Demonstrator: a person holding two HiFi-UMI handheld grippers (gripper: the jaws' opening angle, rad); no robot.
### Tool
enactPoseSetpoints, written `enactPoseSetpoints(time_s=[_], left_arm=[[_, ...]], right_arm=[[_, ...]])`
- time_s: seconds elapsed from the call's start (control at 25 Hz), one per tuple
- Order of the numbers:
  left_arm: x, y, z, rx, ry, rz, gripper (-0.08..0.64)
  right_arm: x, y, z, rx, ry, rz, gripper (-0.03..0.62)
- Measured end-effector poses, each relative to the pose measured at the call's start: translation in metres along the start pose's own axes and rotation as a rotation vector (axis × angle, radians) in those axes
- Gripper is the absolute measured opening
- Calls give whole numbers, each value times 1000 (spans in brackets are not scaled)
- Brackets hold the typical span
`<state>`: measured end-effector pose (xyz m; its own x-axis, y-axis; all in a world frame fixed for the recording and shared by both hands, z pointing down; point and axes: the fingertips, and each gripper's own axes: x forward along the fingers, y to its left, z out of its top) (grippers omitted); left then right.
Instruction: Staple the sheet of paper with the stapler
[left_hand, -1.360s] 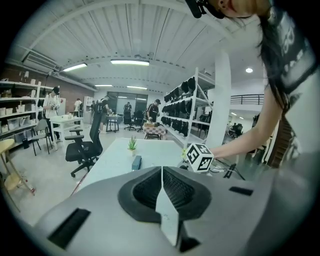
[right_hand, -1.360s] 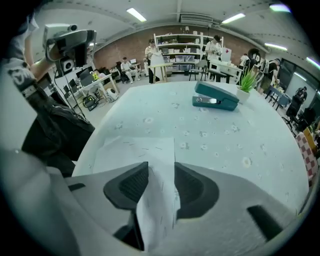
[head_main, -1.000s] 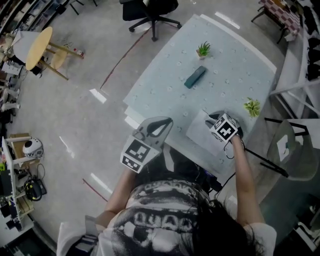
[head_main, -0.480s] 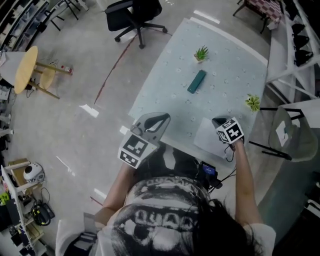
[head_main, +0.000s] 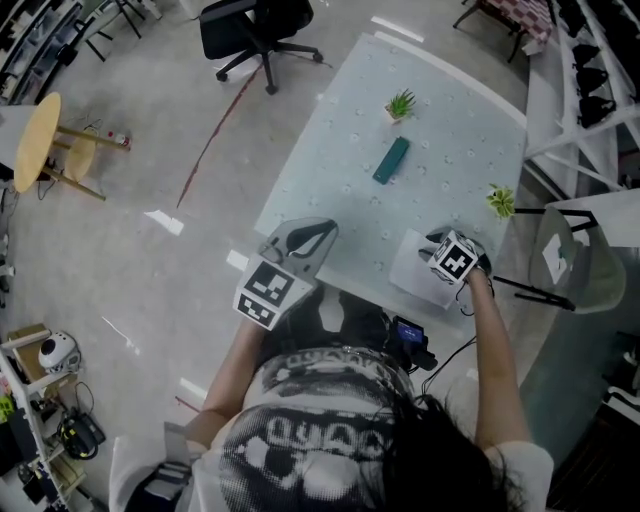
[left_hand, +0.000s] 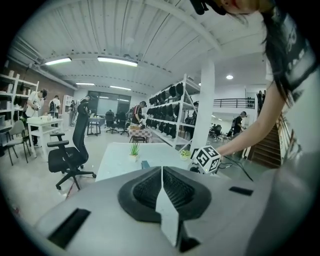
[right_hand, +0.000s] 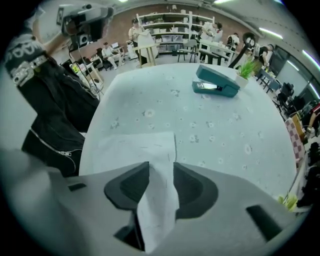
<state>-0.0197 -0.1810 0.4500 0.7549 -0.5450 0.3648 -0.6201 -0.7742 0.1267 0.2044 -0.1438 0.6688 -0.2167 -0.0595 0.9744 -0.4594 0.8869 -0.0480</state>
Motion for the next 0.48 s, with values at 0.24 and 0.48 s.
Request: enactPoseSetpoints(time_s=[0.24, 0.48], left_arm=[[2, 4, -2, -8, -1, 5, 6], [-6, 25, -2, -20, -10, 27, 6]], right_arm=[[0, 0, 0, 2, 25, -18, 21], [-1, 5, 18, 328, -121, 16, 6]])
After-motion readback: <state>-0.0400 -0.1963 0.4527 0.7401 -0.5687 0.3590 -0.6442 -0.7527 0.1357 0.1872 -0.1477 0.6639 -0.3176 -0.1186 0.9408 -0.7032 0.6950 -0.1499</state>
